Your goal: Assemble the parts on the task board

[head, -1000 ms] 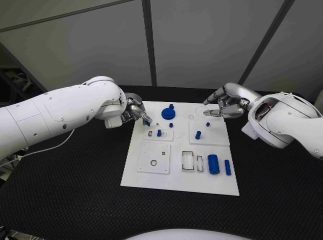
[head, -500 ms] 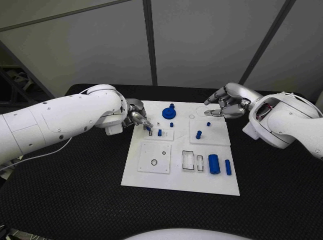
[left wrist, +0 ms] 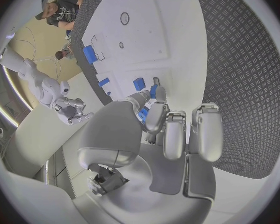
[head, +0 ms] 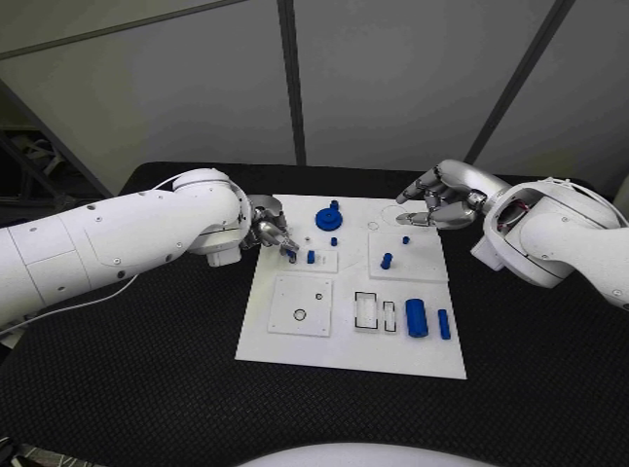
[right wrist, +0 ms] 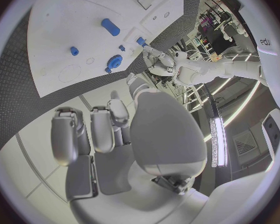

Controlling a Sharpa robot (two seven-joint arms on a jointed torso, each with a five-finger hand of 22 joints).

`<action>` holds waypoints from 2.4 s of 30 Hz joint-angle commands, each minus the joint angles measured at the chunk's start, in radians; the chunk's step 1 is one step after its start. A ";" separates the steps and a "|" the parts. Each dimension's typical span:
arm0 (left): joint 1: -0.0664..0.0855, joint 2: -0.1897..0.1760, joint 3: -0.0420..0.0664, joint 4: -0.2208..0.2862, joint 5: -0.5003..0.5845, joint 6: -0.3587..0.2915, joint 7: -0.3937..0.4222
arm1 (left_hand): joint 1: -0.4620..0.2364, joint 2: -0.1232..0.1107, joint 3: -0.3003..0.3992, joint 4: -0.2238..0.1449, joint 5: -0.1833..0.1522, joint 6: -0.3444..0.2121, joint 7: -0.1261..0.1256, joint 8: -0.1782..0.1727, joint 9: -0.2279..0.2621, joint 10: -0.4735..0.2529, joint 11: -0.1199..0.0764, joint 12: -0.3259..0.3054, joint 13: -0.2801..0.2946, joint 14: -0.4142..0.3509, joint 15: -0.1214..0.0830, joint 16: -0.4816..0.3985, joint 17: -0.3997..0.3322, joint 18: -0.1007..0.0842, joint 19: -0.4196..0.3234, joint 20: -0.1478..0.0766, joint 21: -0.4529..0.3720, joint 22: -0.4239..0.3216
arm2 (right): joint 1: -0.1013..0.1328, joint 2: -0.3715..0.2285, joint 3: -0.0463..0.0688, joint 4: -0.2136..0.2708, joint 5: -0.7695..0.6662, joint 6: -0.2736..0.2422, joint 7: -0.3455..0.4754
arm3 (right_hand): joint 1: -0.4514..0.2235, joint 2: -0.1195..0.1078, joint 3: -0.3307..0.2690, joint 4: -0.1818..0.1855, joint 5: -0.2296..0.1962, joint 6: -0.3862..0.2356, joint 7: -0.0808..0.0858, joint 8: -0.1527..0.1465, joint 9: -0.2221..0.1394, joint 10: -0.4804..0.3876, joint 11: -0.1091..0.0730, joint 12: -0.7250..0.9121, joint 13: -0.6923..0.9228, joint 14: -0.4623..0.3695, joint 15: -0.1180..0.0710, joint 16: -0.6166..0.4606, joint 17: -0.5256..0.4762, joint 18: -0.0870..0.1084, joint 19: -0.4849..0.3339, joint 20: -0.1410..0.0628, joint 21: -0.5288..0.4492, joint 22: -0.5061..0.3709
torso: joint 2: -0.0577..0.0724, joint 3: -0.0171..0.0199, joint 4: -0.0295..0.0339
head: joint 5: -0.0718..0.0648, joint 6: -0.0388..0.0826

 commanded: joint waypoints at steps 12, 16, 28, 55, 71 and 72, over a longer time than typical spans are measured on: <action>-0.002 0.001 0.000 0.008 -0.024 0.022 -0.004 | 0.000 0.012 0.140 -0.135 0.003 0.003 -0.006 0.004 0.001 0.006 -0.002 -0.001 0.102 0.096 -0.006 0.005 0.244 -0.006 0.005 -0.003 -0.003 0.088 | 0.002 0.001 0.001 0.003 -0.003 0.005 0.006 | 0.001 0.004 0.003 0.005 0.004 0.008 0.002 -0.004 0.000 0.003 -0.003 -0.001 0.000 0.035 -0.004 -0.005 0.000 0.015 0.014 -0.003 -0.005 0.111 | 0.000 -0.0002 0.0006 | -0.003 -0.004; -0.002 0.002 0.000 0.008 -0.024 0.029 -0.005 | 0.000 0.011 0.141 -0.136 0.003 0.003 -0.006 0.004 0.001 0.006 -0.002 -0.001 0.102 0.096 -0.006 0.005 0.244 -0.006 0.005 -0.003 -0.002 0.088 | 0.002 0.001 0.001 0.003 -0.003 0.006 0.006 | 0.001 0.004 0.003 0.005 0.004 0.008 0.002 -0.004 0.000 0.003 -0.003 -0.001 0.000 0.035 -0.004 -0.005 0.000 0.015 0.014 -0.003 -0.005 0.111 | 0.000 -0.0002 0.0009 | -0.002 -0.003; -0.003 0.003 -0.002 0.009 -0.024 0.057 -0.010 | -0.001 0.008 0.143 -0.138 0.002 0.003 -0.006 0.004 0.002 0.006 -0.002 -0.003 0.101 0.096 -0.006 0.006 0.244 -0.006 0.004 -0.003 -0.004 0.086 | 0.002 0.002 0.001 0.002 -0.003 0.006 0.006 | 0.001 0.004 0.003 0.005 0.004 0.008 0.002 -0.004 0.000 0.003 -0.003 -0.001 0.000 0.035 -0.004 -0.005 0.000 0.015 0.014 -0.003 -0.005 0.111 | 0.000 -0.0003 0.0008 | 0.001 -0.005; -0.003 0.028 -0.022 -0.016 -0.024 0.067 -0.017 | -0.021 0.006 0.149 -0.132 -0.011 0.006 -0.006 0.006 0.002 0.007 -0.001 -0.004 0.100 0.096 -0.005 0.004 0.243 -0.006 0.004 -0.003 -0.004 0.087 | 0.002 0.003 0.001 0.003 -0.003 0.006 0.007 | 0.002 0.005 0.004 0.005 0.005 0.008 0.002 -0.003 0.000 0.004 -0.003 -0.001 0.000 0.036 -0.004 -0.004 0.001 0.014 0.015 -0.003 -0.004 0.112 | 0.000 0.0002 -0.0004 | 0.002 -0.009; -0.003 0.045 -0.029 -0.040 -0.024 0.081 -0.031 | -0.024 0.007 0.150 -0.131 -0.012 0.006 -0.006 0.006 0.003 0.007 -0.002 -0.004 0.100 0.096 -0.005 0.004 0.244 -0.006 0.004 -0.003 -0.004 0.087 | 0.002 -0.001 0.001 0.009 -0.003 0.004 0.005 | 0.002 0.005 0.004 0.005 0.005 0.008 0.002 -0.003 0.000 0.004 -0.003 -0.001 0.000 0.036 -0.004 -0.004 0.001 0.014 0.015 -0.003 -0.004 0.112 | -0.001 0.0002 0.0001 | 0.000 -0.010; -0.003 0.045 -0.029 -0.041 -0.024 0.081 -0.031 | -0.027 0.005 0.150 -0.130 -0.014 0.006 -0.006 0.006 0.003 0.007 -0.002 -0.005 0.100 0.096 -0.005 0.004 0.243 -0.006 0.004 -0.003 -0.004 0.087 | 0.002 -0.001 0.001 0.009 -0.003 0.004 0.005 | 0.002 0.005 0.004 0.005 0.005 0.008 0.002 -0.003 0.000 0.004 -0.003 -0.001 0.000 0.036 -0.004 -0.004 0.001 0.014 0.015 -0.003 -0.004 0.112 | -0.001 -0.0001 0.0001 | 0.000 -0.010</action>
